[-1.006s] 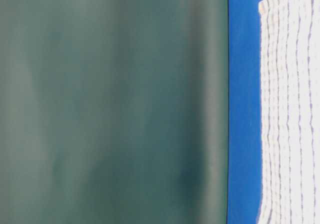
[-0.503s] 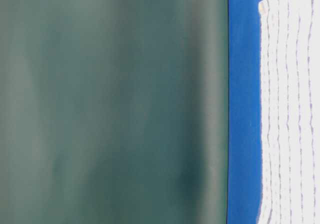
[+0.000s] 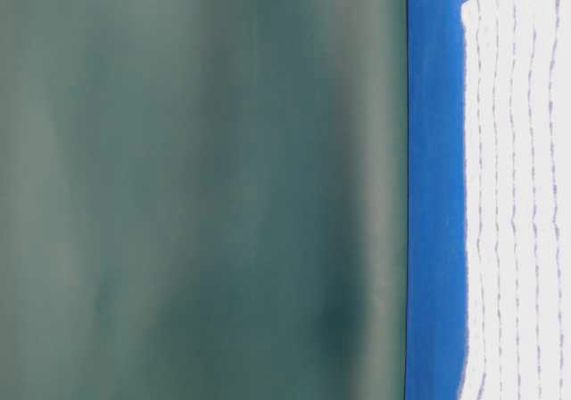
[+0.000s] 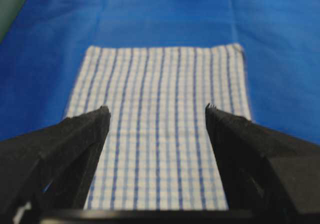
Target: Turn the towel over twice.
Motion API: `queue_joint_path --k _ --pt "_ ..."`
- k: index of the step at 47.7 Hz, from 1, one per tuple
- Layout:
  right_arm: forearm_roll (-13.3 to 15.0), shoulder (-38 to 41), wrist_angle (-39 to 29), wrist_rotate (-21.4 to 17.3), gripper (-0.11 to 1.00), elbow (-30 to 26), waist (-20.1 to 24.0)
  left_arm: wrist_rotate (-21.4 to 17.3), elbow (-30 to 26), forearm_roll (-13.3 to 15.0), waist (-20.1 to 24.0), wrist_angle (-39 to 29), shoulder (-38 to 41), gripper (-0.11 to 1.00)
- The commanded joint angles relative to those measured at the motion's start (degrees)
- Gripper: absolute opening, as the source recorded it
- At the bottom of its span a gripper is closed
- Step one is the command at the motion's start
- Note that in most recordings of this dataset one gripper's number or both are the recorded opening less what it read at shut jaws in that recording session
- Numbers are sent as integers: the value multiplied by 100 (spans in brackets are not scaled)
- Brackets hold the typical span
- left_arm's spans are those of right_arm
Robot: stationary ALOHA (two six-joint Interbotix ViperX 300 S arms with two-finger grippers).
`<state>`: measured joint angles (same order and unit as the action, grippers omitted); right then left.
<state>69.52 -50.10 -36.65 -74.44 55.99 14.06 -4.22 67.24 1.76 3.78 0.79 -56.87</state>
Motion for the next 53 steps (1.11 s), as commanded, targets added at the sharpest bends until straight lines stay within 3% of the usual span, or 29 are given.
queue_joint_path --k 1,15,27,40,53 --pt "44 26 9 9 63 -70 -26 -18 -70 -9 18 18 0 73" --pt "44 -545 18 70 63 220 -26 -18 149 -9 105 -264 -615 72" --pt "44 -1503 18 53 62 1046 -26 -9 694 -9 132 -580 -1503 72" --pt "44 -2171 9 -246 62 1898 -26 35 1257 -9 132 -483 -1942 72" --pt "44 -2206 9 -387 59 1995 -26 35 1310 -9 141 -378 -2048 73"
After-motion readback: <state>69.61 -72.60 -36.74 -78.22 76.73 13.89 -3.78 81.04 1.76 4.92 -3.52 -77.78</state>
